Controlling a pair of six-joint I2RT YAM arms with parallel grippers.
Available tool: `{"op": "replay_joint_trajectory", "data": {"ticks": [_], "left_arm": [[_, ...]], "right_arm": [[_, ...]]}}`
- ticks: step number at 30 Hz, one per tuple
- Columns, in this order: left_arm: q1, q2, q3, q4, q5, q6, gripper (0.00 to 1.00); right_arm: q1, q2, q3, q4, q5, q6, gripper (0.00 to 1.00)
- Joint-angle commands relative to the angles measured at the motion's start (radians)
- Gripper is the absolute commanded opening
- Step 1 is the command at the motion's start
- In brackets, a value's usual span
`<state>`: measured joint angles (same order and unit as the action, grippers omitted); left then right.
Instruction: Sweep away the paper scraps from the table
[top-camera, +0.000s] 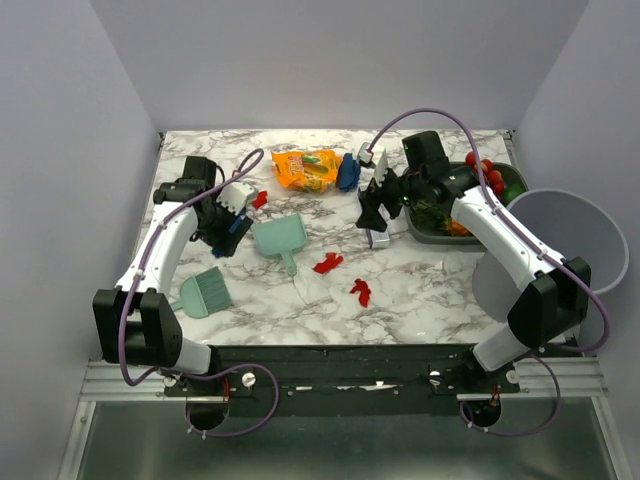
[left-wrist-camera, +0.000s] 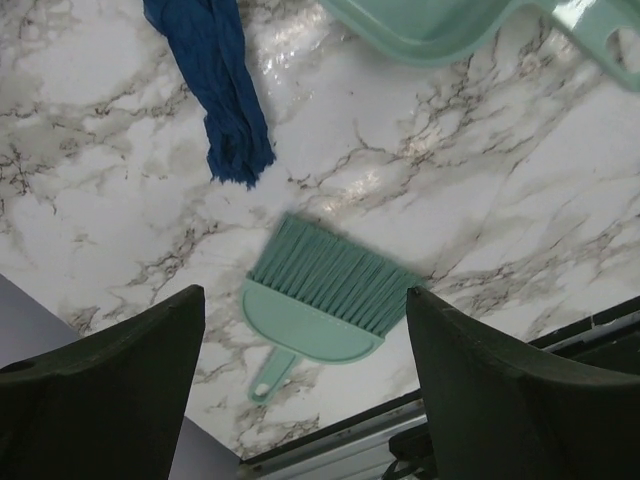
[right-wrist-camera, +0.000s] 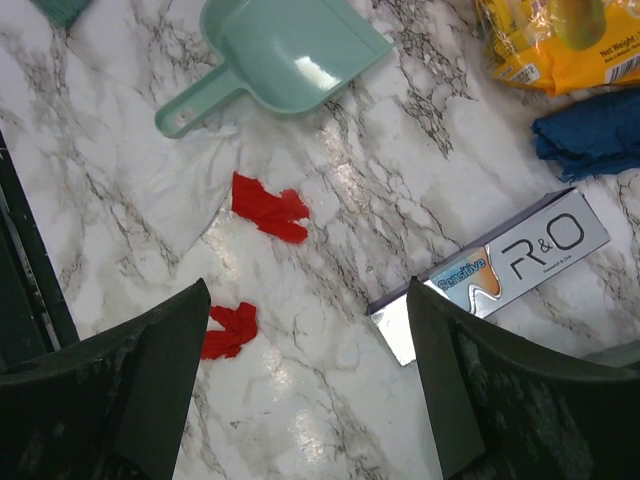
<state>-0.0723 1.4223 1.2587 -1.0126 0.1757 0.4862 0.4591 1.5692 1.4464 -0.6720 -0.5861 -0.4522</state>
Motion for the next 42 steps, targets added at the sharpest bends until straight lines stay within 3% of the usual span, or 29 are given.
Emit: {"op": "replay_joint_trajectory", "data": {"ticks": [1,3,8,12,13,16,24,42], "left_arm": [[0.022,-0.029,-0.073,-0.168,-0.138,0.217,0.87],[0.063,-0.058,-0.155,-0.178,-0.241,0.319,0.86],[0.215,-0.120,-0.246,-0.130,-0.329,0.563,0.86],[0.318,-0.062,-0.243,-0.113,-0.341,0.603,0.83],[0.347,-0.040,-0.245,-0.103,-0.332,0.611,0.77],[0.379,-0.014,-0.268,-0.100,-0.299,0.626,0.74],[0.388,-0.062,-0.455,0.041,-0.282,0.674,0.73],[0.390,0.041,-0.532,0.253,-0.212,0.601,0.57]], "right_arm": [[0.013,-0.027,-0.012,0.054,-0.009,0.024,0.88],[0.012,-0.044,-0.047,0.058,-0.012,0.027,0.88],[0.013,-0.081,-0.103,0.069,-0.011,0.043,0.89],[0.012,-0.078,-0.107,0.062,-0.007,0.041,0.89],[0.013,-0.075,-0.106,0.060,-0.008,0.041,0.90],[0.012,-0.061,-0.092,0.049,-0.003,0.050,0.90],[0.013,-0.026,-0.083,0.017,0.000,0.072,0.91],[0.013,0.000,-0.034,-0.032,0.019,0.060,0.92]]}}
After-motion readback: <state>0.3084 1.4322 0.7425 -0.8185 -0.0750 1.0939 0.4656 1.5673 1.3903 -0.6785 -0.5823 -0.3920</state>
